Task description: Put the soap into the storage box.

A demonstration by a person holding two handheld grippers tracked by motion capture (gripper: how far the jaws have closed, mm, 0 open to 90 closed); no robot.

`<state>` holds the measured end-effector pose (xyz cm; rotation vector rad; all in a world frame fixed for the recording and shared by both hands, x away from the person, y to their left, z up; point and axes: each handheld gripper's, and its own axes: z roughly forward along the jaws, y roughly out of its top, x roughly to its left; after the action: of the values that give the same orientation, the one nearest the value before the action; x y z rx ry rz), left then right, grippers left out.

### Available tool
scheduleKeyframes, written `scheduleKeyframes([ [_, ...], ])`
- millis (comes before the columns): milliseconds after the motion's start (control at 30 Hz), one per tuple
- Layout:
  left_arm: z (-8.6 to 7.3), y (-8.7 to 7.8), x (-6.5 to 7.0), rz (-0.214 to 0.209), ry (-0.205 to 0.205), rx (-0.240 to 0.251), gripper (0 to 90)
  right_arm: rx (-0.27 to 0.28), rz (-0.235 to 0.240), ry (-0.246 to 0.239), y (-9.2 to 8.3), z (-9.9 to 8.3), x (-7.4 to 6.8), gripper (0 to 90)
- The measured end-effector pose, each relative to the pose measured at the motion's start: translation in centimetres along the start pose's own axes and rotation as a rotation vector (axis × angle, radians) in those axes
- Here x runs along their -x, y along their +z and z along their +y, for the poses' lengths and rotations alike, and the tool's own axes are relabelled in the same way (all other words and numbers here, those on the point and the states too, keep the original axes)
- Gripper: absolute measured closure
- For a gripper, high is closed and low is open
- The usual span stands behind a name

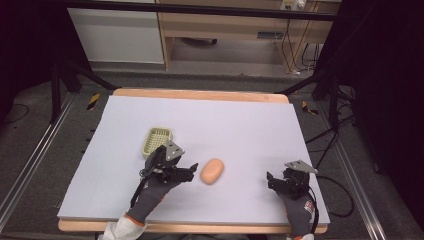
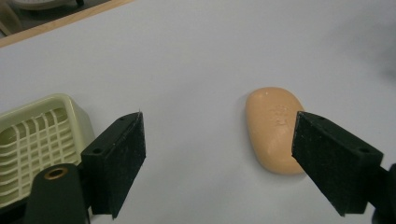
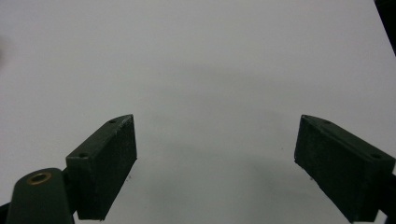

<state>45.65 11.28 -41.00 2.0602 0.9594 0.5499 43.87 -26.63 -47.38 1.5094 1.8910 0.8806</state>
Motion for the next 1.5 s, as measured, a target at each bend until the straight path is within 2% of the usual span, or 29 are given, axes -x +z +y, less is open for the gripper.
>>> scheduleKeyframes([
  [1500,0.9,4.8,3.2,-0.05,0.044,-0.065,15.5,-0.004,0.009,-0.003,0.2,0.0,0.0,13.1],
])
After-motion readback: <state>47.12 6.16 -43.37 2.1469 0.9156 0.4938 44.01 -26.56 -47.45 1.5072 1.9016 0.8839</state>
